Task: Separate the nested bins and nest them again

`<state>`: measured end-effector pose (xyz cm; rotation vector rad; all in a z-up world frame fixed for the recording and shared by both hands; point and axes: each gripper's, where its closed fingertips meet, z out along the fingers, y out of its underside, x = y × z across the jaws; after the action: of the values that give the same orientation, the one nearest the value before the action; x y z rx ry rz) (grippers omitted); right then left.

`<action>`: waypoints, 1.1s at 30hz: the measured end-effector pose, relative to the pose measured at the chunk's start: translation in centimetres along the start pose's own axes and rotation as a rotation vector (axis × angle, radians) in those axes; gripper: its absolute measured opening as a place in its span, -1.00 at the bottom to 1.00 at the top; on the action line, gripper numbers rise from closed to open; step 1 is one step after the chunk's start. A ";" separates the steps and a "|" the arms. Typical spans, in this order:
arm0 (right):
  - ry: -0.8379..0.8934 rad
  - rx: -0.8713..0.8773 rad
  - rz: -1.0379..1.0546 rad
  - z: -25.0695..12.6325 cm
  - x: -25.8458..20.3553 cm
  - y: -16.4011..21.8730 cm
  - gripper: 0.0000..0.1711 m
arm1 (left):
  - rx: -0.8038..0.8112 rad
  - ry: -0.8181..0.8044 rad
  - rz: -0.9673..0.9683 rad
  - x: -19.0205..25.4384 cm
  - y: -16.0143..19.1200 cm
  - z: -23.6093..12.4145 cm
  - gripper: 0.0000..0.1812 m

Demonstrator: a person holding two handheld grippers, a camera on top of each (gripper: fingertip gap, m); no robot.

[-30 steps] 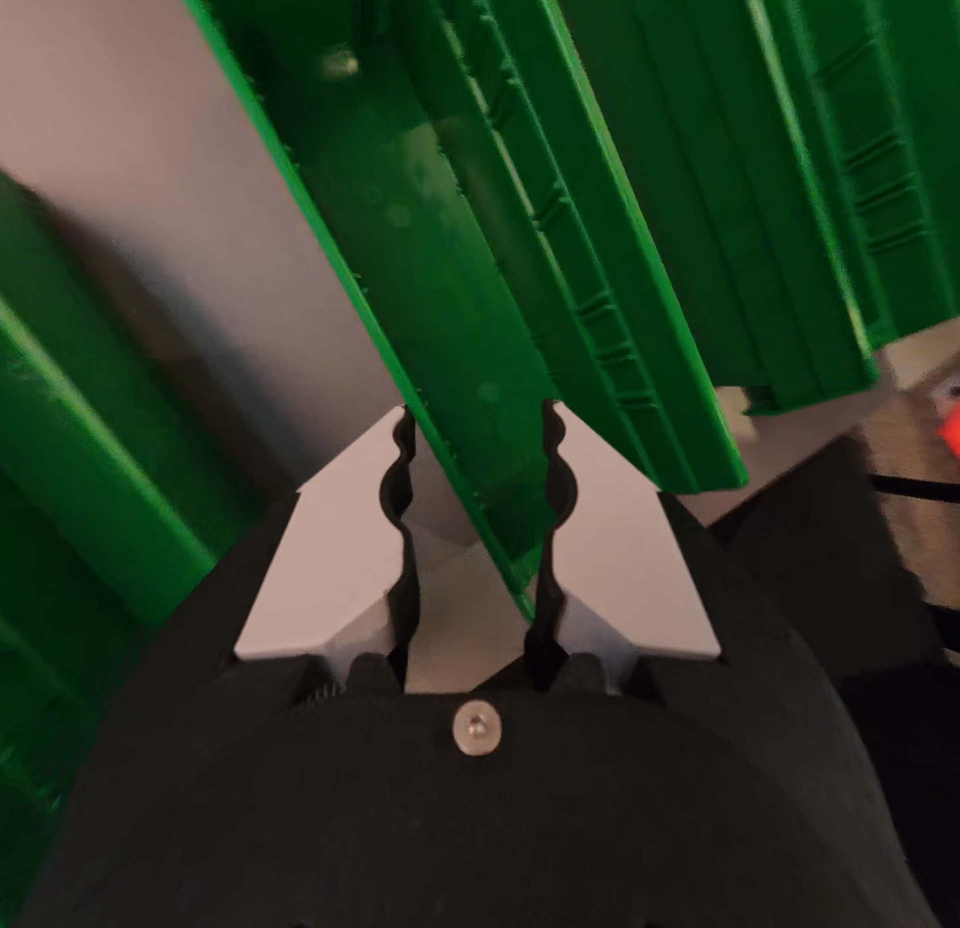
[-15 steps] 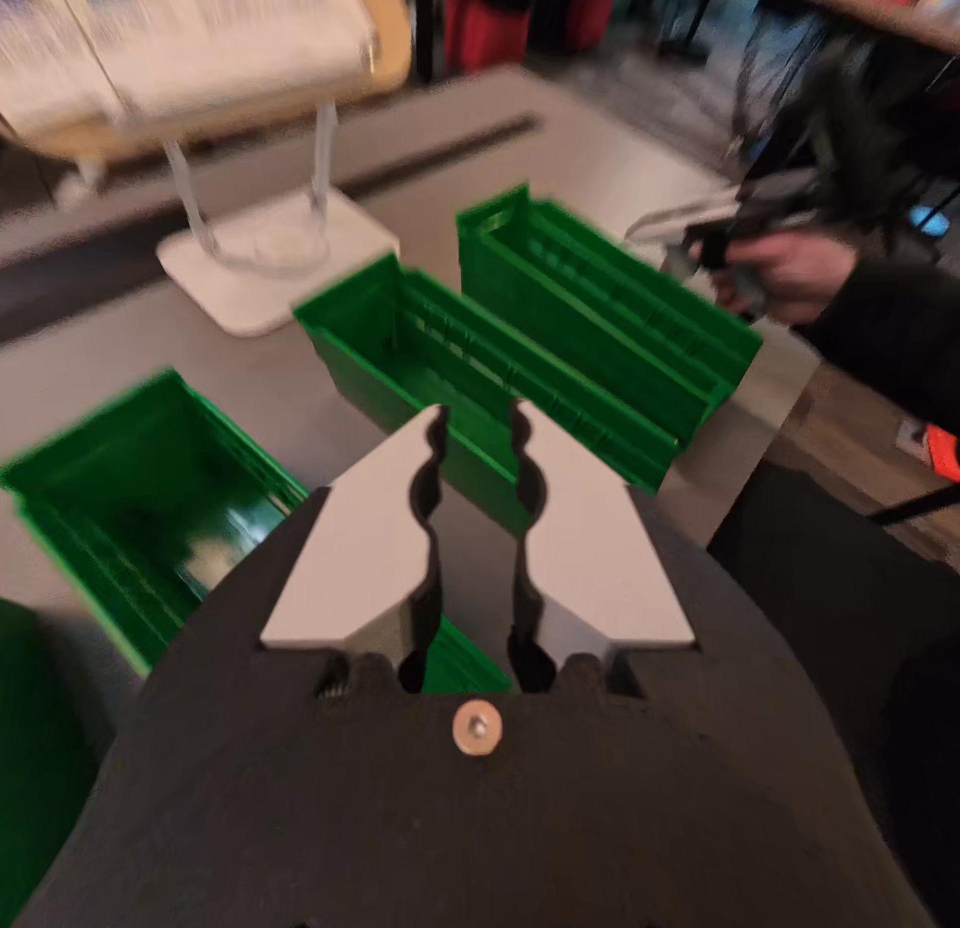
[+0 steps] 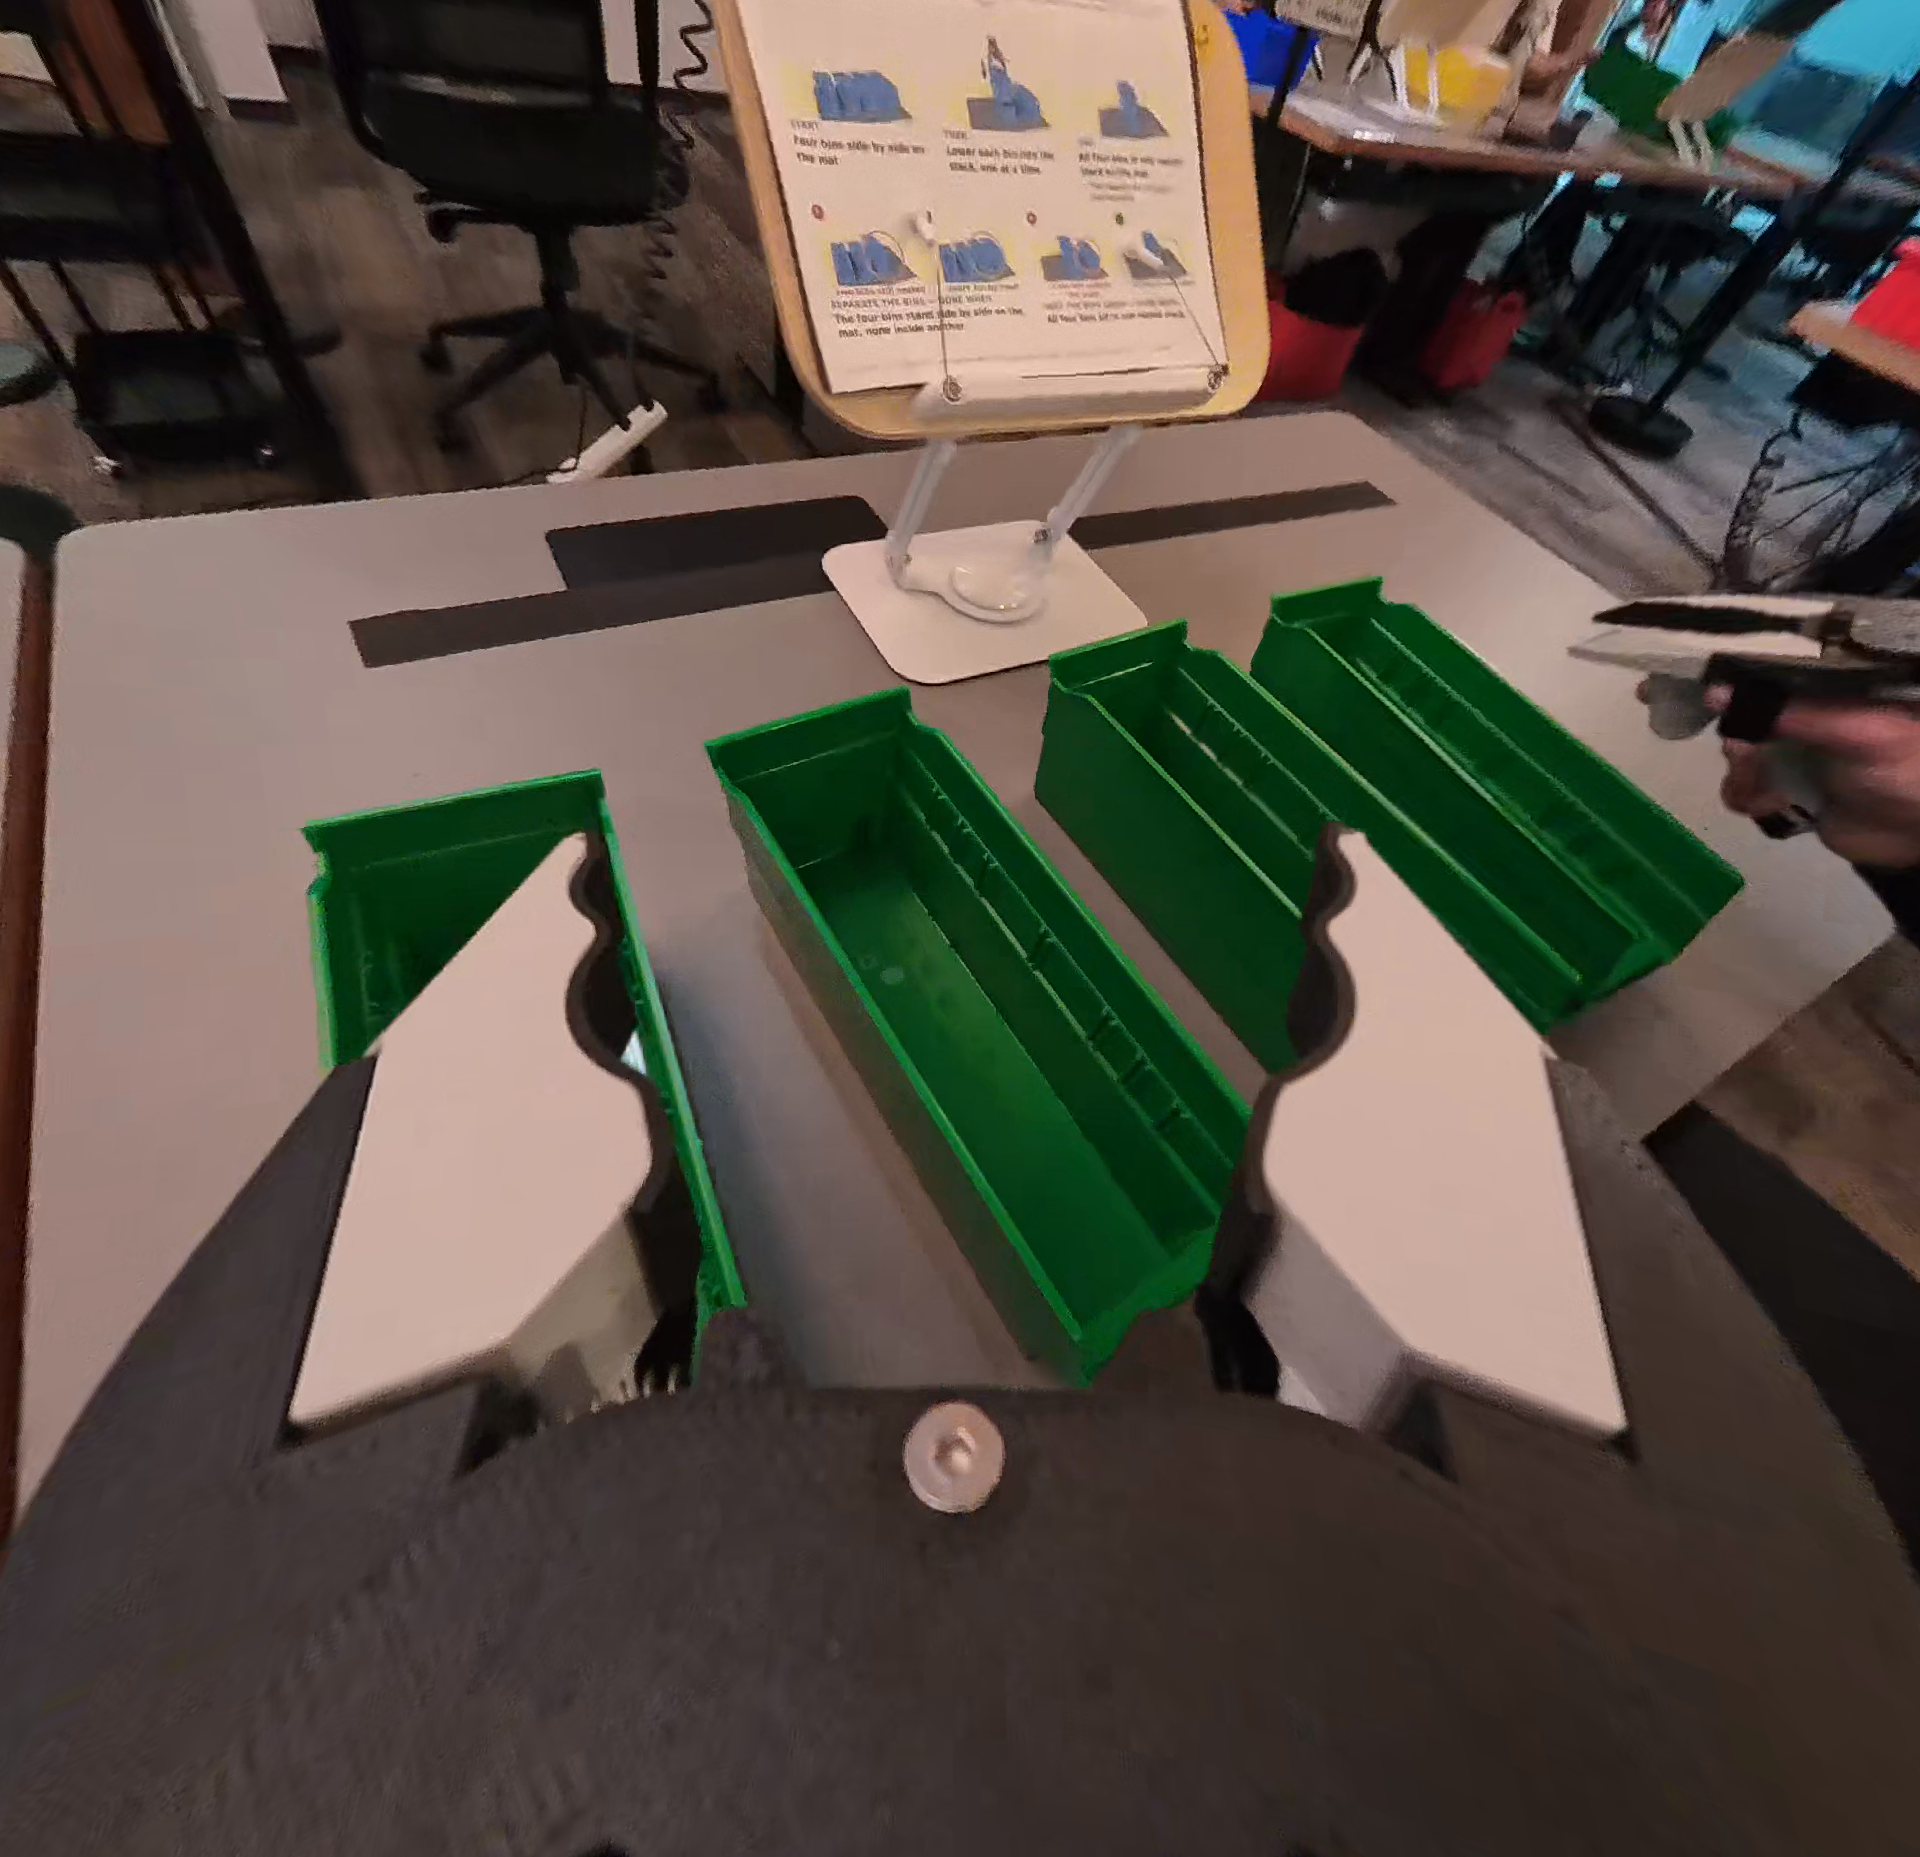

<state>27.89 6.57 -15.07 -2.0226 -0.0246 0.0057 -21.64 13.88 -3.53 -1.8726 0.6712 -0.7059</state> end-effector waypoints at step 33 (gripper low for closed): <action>-0.157 -0.711 -0.241 10.5 -24.0 2.8 0.60 | 0.077 0.096 -0.016 1.5 -2.0 1.5 0.16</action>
<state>3.78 14.30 -22.31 -2.7111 -0.4218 0.0035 -19.28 14.41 -1.91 -1.7846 0.6813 -0.8252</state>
